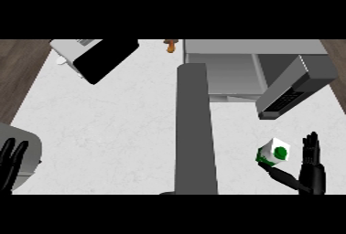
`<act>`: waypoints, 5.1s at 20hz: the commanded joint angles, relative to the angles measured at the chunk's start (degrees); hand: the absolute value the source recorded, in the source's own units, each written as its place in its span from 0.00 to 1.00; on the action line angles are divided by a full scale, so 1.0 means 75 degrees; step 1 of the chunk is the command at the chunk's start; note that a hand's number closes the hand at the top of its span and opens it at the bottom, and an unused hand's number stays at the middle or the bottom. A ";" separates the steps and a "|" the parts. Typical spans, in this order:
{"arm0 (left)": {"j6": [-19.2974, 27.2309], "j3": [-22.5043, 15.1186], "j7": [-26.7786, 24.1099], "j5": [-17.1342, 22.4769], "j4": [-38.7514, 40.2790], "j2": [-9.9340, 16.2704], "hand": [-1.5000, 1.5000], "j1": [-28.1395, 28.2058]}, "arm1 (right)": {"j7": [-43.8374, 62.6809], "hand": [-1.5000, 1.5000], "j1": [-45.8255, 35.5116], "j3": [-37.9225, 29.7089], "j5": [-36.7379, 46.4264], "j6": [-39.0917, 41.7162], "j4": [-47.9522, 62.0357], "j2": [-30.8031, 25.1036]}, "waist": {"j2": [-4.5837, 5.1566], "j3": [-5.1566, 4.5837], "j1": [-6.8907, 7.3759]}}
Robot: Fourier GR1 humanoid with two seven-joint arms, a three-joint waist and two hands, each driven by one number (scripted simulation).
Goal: Pick up the milk, place it into the microwave and close the microwave
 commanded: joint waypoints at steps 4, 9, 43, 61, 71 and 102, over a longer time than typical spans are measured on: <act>-0.0041 -0.0053 0.0082 -0.0042 -0.0185 -0.0049 0.00 0.0145 | -0.0643 0.00 -0.0264 0.0276 -0.0323 0.2601 0.1247 -0.0330 | 0.0006 0.0015 0.0074; -0.0096 -0.0267 0.0056 -0.0019 -0.0292 -0.0086 0.00 0.0401 | -0.1344 0.00 -0.0524 0.0672 -0.0261 0.3916 0.1500 -0.0248 | -0.0005 0.0013 0.0100; -0.0152 0.0568 0.0659 0.0887 0.0276 0.0105 0.00 -0.0430 | 0.1367 1.00 0.0107 0.2074 0.0282 0.1627 -0.4177 0.0624 | -0.0012 -0.0006 -0.0046; -0.0950 0.1105 0.0133 0.1028 0.1050 0.0395 0.00 -0.0332 | 0.1907 1.00 -0.4764 0.1027 0.1074 0.0571 0.0794 0.0354 | 0.0047 0.0002 0.0150; -0.0735 0.1020 0.0290 0.0847 0.1321 0.0564 0.00 -0.1210 | 0.1087 1.00 -0.6925 0.0451 0.1462 -0.0267 0.3637 -0.0108 | 0.0182 0.0010 0.0377; -0.0629 0.0258 0.0405 -0.0240 0.1459 0.0600 0.00 -0.2114 | 0.1663 0.00 -0.8335 0.0558 0.2524 -0.4666 0.5562 -0.0996 | 0.0668 0.0032 0.1300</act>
